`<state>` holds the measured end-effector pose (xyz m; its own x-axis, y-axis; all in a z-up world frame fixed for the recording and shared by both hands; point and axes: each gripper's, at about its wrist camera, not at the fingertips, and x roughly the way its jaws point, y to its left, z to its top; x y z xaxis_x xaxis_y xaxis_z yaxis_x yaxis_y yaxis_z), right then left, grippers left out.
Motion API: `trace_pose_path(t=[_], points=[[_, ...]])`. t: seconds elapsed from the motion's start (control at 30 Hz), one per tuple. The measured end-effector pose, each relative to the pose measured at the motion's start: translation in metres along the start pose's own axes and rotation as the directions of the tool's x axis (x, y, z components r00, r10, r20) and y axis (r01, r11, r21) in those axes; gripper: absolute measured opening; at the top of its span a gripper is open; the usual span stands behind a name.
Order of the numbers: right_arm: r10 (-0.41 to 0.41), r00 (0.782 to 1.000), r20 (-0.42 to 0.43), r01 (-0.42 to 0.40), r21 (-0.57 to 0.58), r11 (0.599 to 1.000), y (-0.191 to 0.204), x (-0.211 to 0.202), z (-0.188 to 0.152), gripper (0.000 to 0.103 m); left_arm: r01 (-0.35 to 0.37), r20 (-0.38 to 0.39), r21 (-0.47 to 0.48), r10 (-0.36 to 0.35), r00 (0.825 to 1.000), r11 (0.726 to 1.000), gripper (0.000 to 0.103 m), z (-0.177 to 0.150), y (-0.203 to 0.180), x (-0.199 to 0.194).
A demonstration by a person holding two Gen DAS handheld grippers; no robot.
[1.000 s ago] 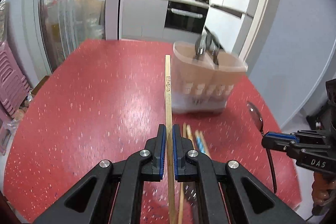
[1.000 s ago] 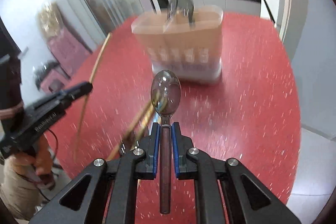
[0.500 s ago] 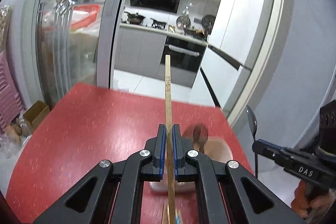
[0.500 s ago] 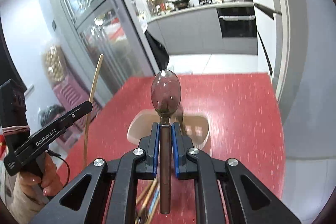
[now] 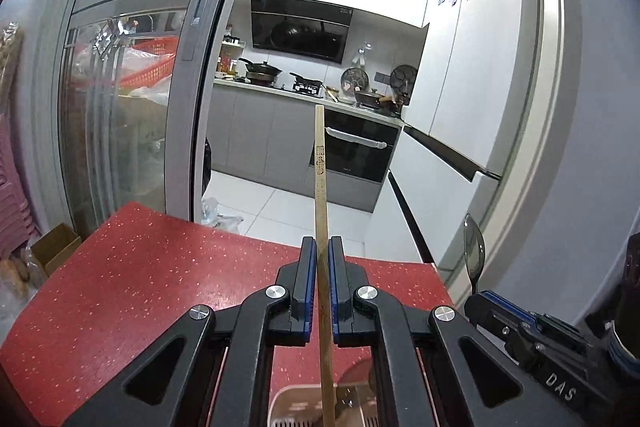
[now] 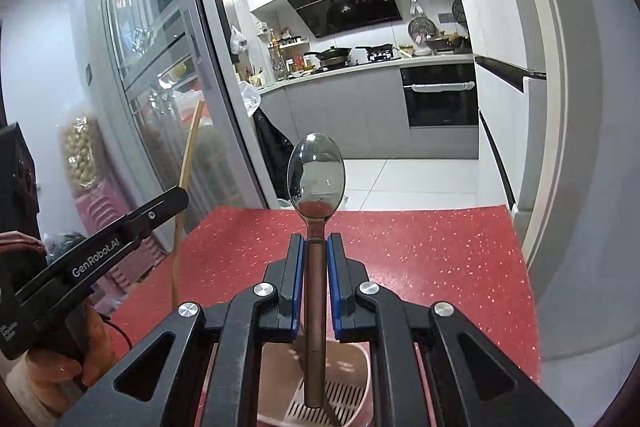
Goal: Organize utensils
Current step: 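Carry the spoon and chopstick over the caddy with both grippers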
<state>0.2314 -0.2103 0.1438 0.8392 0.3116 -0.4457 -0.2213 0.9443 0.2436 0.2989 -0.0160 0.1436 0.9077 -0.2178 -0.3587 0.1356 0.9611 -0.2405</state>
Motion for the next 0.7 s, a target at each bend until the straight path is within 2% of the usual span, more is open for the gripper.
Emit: trace_pose_path(t=[0.33,0.7], points=[[-0.047,0.998,0.041,0.051,-0.116,0.992,0.013,0.025,-0.032,0.012,-0.045,0.034,0.034,0.044,0.998,0.998,0.032,-0.029,0.005,0.016],[-0.082,0.996,0.037,0.087,-0.188,0.978,0.016,0.018,-0.066,0.012,-0.072,0.015,0.153,0.070,0.997,0.986,0.032,-0.068,-0.009,0.006]])
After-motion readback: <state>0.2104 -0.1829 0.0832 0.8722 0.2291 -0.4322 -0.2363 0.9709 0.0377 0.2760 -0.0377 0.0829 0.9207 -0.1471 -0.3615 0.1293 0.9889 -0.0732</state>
